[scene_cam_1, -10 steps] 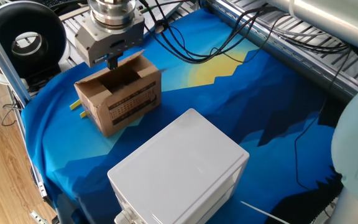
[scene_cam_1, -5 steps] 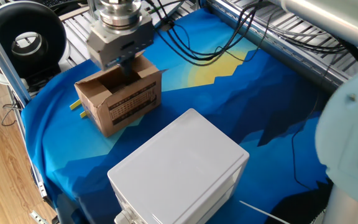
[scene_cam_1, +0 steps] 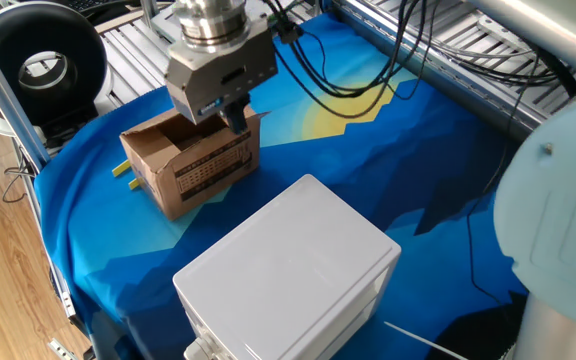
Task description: Cover the box
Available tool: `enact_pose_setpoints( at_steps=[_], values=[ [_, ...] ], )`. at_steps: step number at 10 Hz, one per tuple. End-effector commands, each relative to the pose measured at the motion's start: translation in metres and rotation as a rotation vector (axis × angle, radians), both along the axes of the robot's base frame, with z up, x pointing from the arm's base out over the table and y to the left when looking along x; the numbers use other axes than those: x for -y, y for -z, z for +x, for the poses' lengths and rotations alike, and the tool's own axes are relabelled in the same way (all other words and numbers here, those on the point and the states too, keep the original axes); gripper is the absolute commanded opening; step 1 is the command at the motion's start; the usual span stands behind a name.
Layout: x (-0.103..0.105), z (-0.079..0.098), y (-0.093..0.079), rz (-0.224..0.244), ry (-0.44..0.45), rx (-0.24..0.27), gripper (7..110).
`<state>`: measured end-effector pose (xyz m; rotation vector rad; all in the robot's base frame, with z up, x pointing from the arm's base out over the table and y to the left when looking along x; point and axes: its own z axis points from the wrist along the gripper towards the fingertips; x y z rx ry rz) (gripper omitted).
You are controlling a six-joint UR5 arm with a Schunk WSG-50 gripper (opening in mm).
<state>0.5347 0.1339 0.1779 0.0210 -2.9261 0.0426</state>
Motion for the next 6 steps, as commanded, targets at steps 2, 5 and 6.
enact_pose_setpoints(
  at_steps=[2,5,6],
  values=[
    [-0.0085,0.0097,0.0342,0.030,0.008,-0.017,7],
    [-0.0126,0.0086,0.0273,0.024,0.014,-0.012,7],
    [-0.0129,0.0094,0.0253,0.027,0.015,-0.006,7]
  ],
)
